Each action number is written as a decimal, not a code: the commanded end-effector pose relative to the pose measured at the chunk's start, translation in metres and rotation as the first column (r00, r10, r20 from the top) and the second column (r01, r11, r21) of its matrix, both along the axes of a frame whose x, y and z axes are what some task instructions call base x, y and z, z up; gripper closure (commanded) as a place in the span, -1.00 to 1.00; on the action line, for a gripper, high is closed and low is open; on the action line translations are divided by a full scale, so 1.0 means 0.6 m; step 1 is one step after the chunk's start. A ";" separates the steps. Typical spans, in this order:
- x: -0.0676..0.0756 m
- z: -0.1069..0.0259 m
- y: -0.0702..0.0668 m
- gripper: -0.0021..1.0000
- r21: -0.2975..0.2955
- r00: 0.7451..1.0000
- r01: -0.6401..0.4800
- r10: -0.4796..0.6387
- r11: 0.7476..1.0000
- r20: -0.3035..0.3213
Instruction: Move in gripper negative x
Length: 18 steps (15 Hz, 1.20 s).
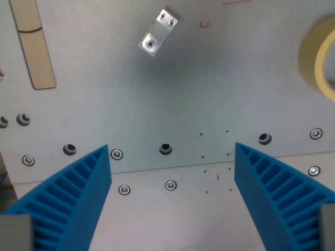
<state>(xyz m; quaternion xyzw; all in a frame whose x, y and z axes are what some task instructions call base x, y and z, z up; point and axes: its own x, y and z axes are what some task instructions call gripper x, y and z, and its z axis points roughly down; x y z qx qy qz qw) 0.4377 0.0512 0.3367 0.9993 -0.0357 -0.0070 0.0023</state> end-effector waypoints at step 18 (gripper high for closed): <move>-0.150 0.006 0.011 -1.00 0.000 1.000 0.001 -0.001 1.000 0.007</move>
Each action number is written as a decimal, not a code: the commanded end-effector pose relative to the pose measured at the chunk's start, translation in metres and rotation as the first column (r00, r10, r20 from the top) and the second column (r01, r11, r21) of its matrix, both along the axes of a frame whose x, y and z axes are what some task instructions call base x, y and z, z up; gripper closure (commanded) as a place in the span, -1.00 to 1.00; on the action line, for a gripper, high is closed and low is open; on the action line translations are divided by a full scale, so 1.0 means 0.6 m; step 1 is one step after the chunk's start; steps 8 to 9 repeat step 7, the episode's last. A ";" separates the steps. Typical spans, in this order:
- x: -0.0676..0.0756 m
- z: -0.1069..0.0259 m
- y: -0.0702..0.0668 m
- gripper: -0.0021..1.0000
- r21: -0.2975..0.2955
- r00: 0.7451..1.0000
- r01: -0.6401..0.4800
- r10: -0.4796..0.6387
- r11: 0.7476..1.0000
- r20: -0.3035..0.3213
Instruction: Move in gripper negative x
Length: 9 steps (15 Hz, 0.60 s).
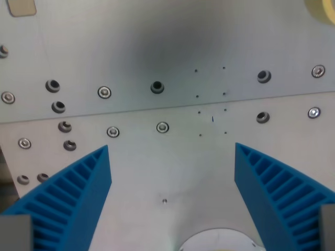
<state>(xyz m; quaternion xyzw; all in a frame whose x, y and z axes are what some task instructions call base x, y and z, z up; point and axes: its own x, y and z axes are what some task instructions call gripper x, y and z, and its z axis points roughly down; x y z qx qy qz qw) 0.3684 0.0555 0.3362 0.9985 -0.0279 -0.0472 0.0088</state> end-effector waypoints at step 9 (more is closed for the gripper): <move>-0.093 0.007 0.008 -1.00 0.011 0.996 0.016 -0.017 1.000 0.087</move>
